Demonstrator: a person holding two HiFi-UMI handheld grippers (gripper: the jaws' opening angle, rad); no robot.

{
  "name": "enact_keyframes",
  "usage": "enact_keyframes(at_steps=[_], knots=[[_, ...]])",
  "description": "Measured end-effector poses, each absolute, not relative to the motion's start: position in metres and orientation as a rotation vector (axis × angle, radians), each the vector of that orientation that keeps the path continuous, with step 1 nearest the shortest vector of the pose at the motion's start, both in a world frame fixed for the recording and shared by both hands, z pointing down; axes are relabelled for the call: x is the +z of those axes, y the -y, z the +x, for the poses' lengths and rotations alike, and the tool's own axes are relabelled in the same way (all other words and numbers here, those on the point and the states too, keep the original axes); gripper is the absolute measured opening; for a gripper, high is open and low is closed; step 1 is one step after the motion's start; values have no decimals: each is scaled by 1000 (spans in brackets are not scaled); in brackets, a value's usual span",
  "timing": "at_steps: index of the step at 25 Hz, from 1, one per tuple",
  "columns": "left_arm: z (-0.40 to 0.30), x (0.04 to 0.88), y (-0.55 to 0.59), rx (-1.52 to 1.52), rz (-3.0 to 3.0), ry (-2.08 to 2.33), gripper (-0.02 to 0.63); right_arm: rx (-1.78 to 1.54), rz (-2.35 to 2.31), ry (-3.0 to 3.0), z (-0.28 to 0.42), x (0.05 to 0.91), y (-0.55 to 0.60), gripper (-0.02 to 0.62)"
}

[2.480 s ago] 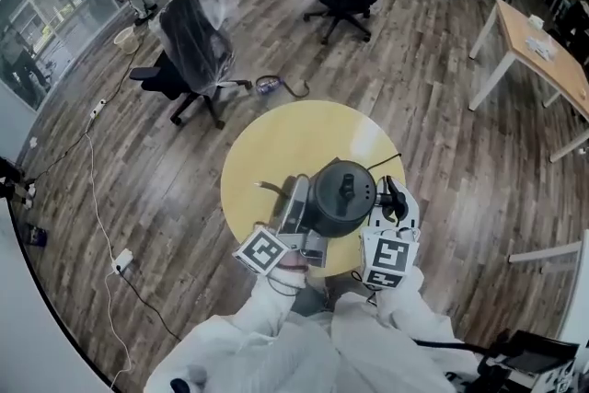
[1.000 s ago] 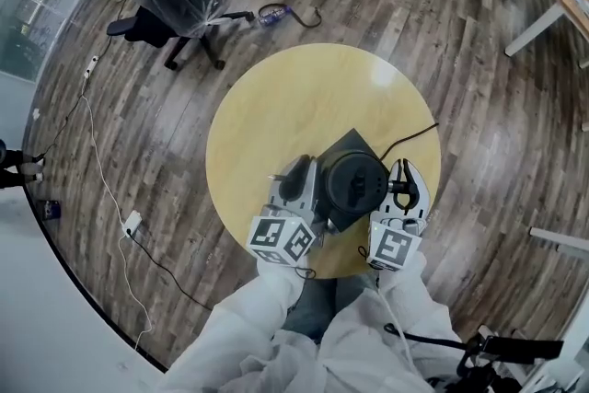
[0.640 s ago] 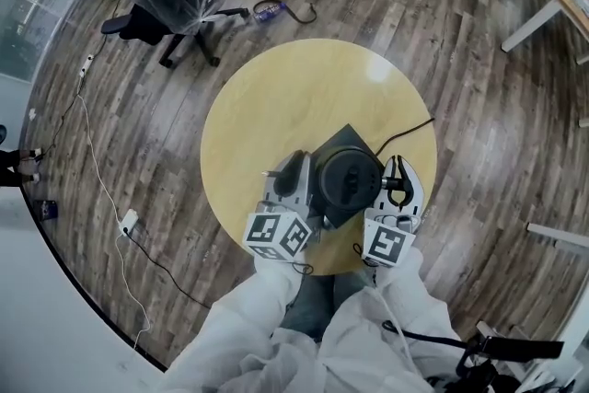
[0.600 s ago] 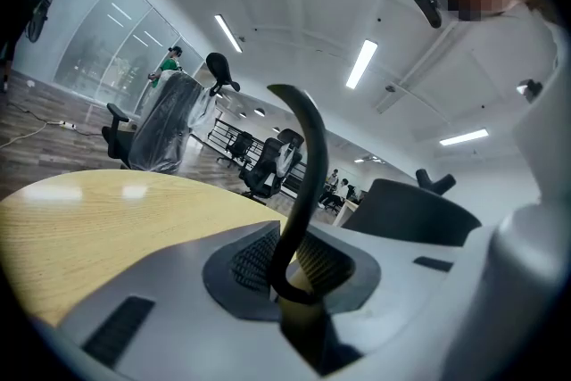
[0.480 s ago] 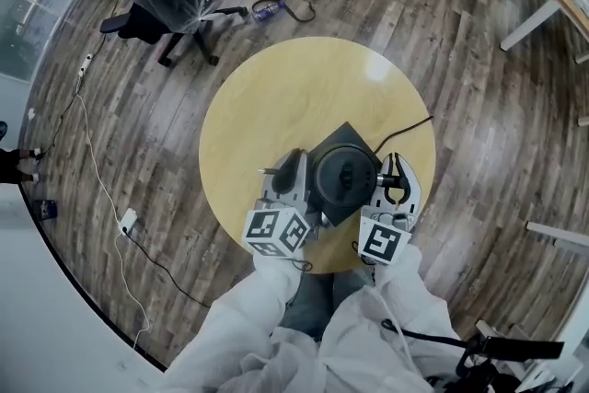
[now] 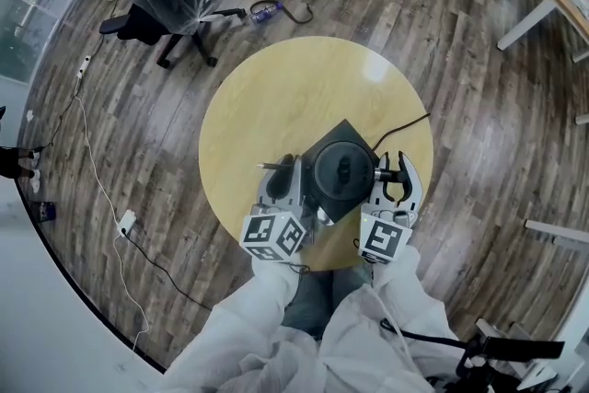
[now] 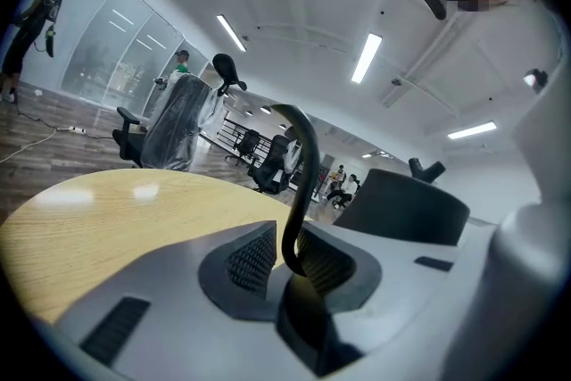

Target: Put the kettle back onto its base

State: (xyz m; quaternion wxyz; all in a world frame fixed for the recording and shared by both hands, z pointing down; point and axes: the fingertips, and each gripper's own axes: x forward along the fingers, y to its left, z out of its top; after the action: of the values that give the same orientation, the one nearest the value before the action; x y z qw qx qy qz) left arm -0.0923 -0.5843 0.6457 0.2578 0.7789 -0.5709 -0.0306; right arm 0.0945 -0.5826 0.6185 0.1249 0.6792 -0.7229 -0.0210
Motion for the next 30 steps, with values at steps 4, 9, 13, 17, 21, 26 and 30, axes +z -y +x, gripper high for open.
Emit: enact_keyframes(at_steps=[4,9,13,17,21,26,30], knots=[[-92,641,577,-92,2121,1530,58,-28,1997,2080,98,620,576,110],[-99,635,565,-105,2117,1526,83,30,1995,2046,98,624,564,135],[-103,628,551,-98,2114,1496,98,89,2008,2033,97,620,551,149],[-100,619,525,-78,2132,1448,103,114,2043,1995,101,616,522,155],[-86,612,499,-40,2170,1383,103,173,2023,1986,97,611,497,153],[-68,593,478,17,2232,1345,101,256,1916,2076,68,594,476,152],[-51,569,464,61,2334,1305,19,274,1882,2126,53,577,461,23]])
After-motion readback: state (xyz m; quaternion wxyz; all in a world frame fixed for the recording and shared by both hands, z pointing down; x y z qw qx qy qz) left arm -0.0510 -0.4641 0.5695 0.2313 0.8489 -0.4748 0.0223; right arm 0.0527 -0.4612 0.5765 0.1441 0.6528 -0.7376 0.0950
